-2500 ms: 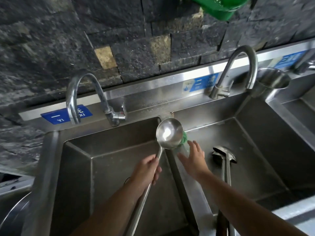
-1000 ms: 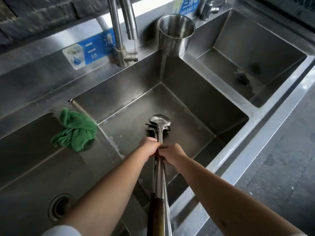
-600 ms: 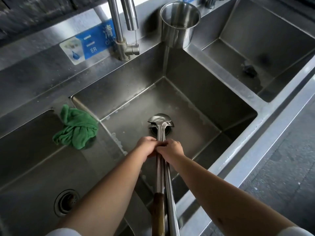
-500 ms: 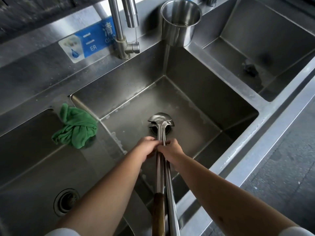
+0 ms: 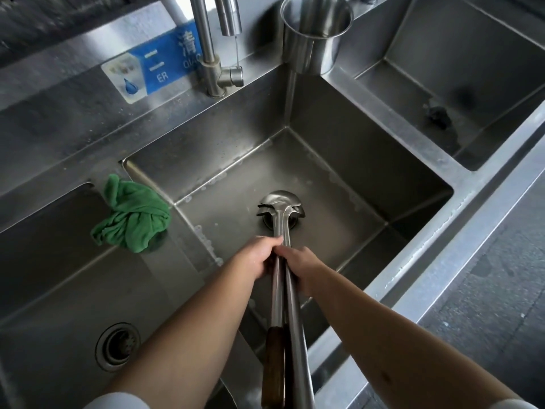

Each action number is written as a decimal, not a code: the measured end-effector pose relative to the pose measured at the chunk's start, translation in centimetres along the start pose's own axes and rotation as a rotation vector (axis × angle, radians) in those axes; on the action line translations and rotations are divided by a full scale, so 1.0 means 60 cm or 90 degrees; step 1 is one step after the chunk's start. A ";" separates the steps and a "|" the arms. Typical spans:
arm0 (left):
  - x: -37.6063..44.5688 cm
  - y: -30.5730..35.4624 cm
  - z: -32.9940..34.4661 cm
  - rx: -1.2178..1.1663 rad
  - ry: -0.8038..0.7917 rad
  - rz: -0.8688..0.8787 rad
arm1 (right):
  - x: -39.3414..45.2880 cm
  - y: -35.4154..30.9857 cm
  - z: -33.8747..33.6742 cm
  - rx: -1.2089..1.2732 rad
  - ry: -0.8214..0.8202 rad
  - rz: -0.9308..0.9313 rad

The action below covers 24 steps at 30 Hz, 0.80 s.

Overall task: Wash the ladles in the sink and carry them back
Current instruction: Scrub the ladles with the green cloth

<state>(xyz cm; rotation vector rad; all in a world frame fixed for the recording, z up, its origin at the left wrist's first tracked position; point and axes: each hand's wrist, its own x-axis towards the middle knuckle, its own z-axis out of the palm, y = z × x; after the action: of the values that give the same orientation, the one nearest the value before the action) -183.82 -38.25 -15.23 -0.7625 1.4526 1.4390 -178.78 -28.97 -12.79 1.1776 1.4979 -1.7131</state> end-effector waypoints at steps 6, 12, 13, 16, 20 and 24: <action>-0.055 0.005 0.011 -0.053 -0.014 0.004 | -0.048 -0.013 -0.009 0.029 -0.057 -0.016; -0.140 0.019 0.000 -0.079 -0.011 0.067 | -0.139 -0.047 -0.015 -0.006 -0.118 -0.082; -0.158 0.022 -0.002 -0.082 -0.011 0.092 | -0.156 -0.052 -0.017 -0.021 -0.126 -0.099; -0.208 0.034 -0.010 -0.114 0.005 0.151 | -0.206 -0.069 -0.016 -0.050 -0.152 -0.155; -0.277 0.050 -0.019 -0.161 0.041 0.207 | -0.272 -0.093 0.004 -0.093 -0.161 -0.201; -0.351 0.066 -0.030 -0.181 0.048 0.268 | -0.339 -0.118 0.028 -0.070 -0.189 -0.237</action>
<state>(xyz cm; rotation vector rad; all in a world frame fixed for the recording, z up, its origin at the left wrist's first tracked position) -179.72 -43.20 5.30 -0.7136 1.5464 1.9880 -176.15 -31.74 8.45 0.5797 1.6687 -1.9148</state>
